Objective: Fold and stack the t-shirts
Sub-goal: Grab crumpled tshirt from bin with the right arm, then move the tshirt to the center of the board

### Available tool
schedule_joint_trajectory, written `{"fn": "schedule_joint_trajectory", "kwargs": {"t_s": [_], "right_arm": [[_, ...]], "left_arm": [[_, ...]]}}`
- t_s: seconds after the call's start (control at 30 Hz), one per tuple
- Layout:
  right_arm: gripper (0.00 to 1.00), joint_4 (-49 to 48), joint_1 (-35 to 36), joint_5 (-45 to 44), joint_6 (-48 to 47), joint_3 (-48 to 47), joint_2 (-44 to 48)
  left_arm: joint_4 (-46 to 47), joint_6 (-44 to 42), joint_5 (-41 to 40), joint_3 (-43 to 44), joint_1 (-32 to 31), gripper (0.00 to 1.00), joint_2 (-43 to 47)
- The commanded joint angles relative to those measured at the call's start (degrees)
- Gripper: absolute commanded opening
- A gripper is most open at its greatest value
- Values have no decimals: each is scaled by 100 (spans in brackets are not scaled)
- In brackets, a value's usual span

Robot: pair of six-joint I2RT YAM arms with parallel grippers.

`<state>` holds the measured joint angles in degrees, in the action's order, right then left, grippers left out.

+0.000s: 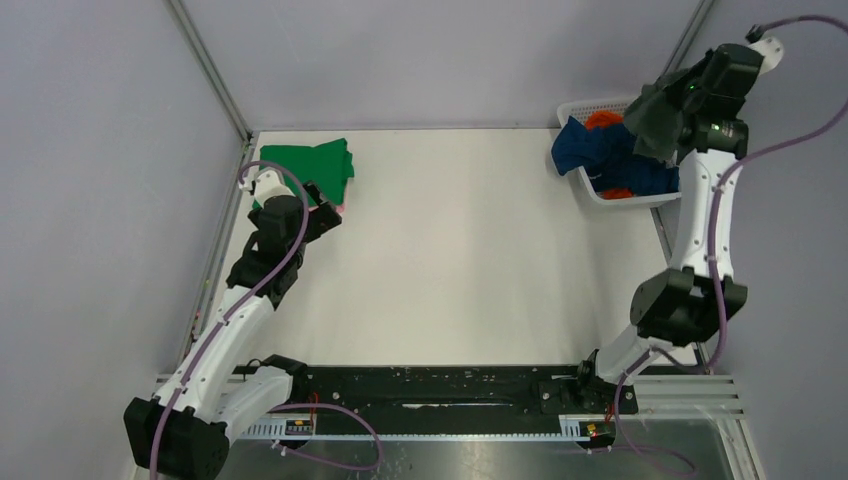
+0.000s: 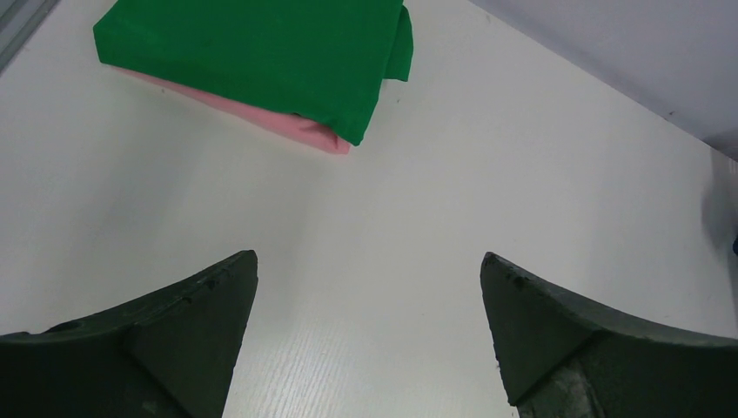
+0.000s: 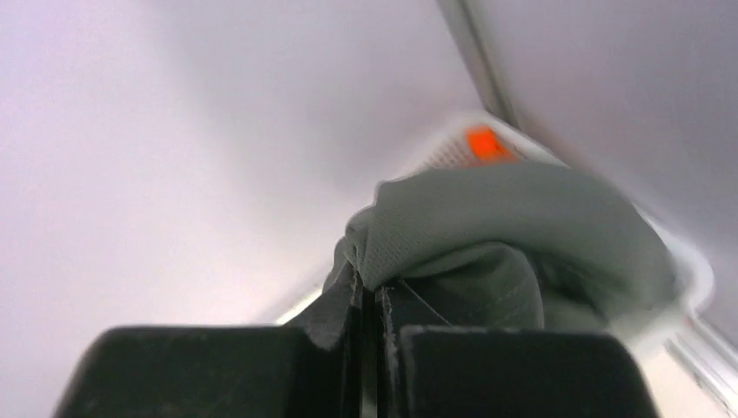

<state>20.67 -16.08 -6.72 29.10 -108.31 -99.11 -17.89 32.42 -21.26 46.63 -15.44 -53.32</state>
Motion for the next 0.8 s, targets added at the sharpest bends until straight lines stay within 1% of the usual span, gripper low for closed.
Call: {"fn": "schedule_joint_trajectory", "kwargs": {"t_s": [0.0, 0.13, 0.2, 0.27, 0.37, 0.43, 0.5, 0.53, 0.57, 0.63, 0.67, 0.7, 0.73, 0.77], "right_arm": [[0, -546, 84, 1518, -740, -350, 677], [0, 107, 523, 3187, -1075, -1106, 757], [0, 447, 862, 4049, -1103, -1542, 692], [0, 1011, 1285, 4757, -1159, -2053, 542], [0, 2093, 2133, 5436, -1622, -2657, 360], [0, 2645, 2638, 5735, -2140, -2569, 406], [0, 3153, 3145, 5805, -2806, -2115, 558], [0, 3208, 3337, 5770, -3073, -1627, 702], [0, 2958, 3468, 5711, -3151, -709, 978], [0, 2209, 3531, 5576, -2972, 924, 1375], [2, 1910, 3517, 5264, -2706, 1656, 1589], [5, 1662, 3489, 4736, -2531, 2296, 1754], [9, 1455, 3462, 4108, -2356, 2846, 1865], [18, 1452, 3412, 3299, -2215, 3175, 1878]], "left_arm": [[352, -54, 118, 7, 13, 99, 161], [426, -30, 168, -47, 15, 99, 253], [405, -24, 166, -95, 19, 99, 318], [375, 17, 135, -167, 15, 99, 414], [280, 103, 62, -292, 17, 99, 624], [213, 154, 43, -366, 15, 99, 727], [127, 218, 20, -409, 23, 99, 796], [82, 252, 13, -428, 24, 99, 811], [36, 303, 0, -441, 25, 99, 822], [-7, 362, 0, -469, 24, 99, 812], [40, 357, 32, -497, 30, 99, 793], [85, 358, 97, -519, 32, 99, 741], [125, 355, 174, -531, 40, 99, 671], [149, 354, 278, -518, 41, 99, 584]]}}
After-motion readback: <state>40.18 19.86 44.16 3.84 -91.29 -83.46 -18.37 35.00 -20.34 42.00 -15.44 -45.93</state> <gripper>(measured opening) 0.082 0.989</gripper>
